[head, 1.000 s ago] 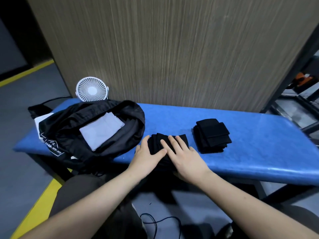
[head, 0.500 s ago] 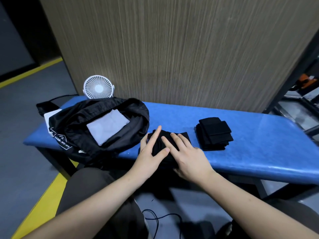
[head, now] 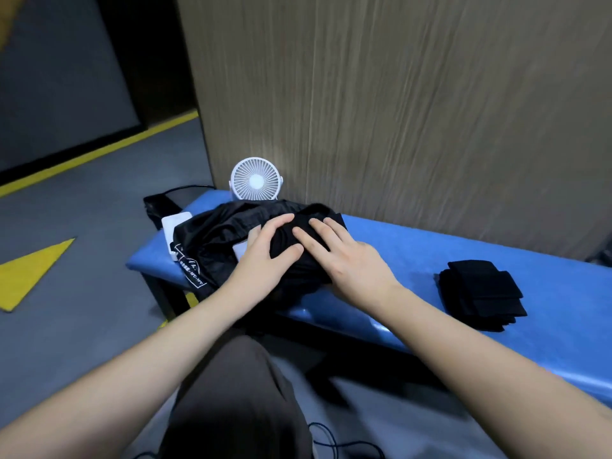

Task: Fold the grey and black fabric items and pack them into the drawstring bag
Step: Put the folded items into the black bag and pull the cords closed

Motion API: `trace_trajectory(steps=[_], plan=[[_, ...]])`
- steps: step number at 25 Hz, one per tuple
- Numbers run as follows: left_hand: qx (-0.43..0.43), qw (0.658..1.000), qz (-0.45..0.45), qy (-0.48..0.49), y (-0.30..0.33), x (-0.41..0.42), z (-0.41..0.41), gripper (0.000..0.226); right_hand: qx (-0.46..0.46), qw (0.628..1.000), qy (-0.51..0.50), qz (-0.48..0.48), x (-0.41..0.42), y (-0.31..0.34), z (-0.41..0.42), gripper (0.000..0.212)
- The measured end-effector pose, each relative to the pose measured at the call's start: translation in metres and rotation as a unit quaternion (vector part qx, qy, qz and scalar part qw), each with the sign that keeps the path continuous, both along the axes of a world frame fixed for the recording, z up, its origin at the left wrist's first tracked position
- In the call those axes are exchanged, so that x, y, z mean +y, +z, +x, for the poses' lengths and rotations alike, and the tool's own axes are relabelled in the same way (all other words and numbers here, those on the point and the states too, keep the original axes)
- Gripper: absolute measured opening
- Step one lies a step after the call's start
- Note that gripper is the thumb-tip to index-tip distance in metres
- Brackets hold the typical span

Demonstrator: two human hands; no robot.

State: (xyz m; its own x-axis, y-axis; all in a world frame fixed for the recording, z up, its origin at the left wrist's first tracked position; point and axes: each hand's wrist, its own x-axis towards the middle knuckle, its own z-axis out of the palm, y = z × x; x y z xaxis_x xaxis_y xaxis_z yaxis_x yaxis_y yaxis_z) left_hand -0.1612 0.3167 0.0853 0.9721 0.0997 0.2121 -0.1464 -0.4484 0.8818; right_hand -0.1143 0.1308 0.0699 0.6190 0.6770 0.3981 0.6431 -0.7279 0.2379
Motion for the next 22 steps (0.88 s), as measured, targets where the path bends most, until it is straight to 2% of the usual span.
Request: trace_trajectory(steps=[6, 9, 11, 14, 22], plan=[[0.007, 0.999, 0.006, 0.044, -0.002, 0.061, 0.025, 0.053, 0.002, 0.998, 0.064, 0.004, 0.067, -0.007, 0.049, 0.078], [0.024, 0.999, 0.013, 0.038, -0.020, 0.076, 0.042, 0.054, 0.020, 0.997, 0.074, -0.006, 0.076, -0.014, 0.066, 0.078], [0.068, 0.997, 0.035, 0.028, -0.040, 0.077, 0.050, 0.055, 0.063, 0.994, 0.081, -0.035, 0.075, -0.025, 0.074, 0.083], [0.087, 0.993, 0.075, 0.023, -0.062, 0.074, 0.055, 0.057, 0.151, 0.981, 0.086, -0.085, 0.068, -0.038, 0.081, 0.104], [0.120, 0.990, 0.071, -0.003, -0.064, 0.068, 0.075, 0.057, 0.155, 0.984, 0.069, -0.062, 0.068, -0.040, 0.097, 0.109]])
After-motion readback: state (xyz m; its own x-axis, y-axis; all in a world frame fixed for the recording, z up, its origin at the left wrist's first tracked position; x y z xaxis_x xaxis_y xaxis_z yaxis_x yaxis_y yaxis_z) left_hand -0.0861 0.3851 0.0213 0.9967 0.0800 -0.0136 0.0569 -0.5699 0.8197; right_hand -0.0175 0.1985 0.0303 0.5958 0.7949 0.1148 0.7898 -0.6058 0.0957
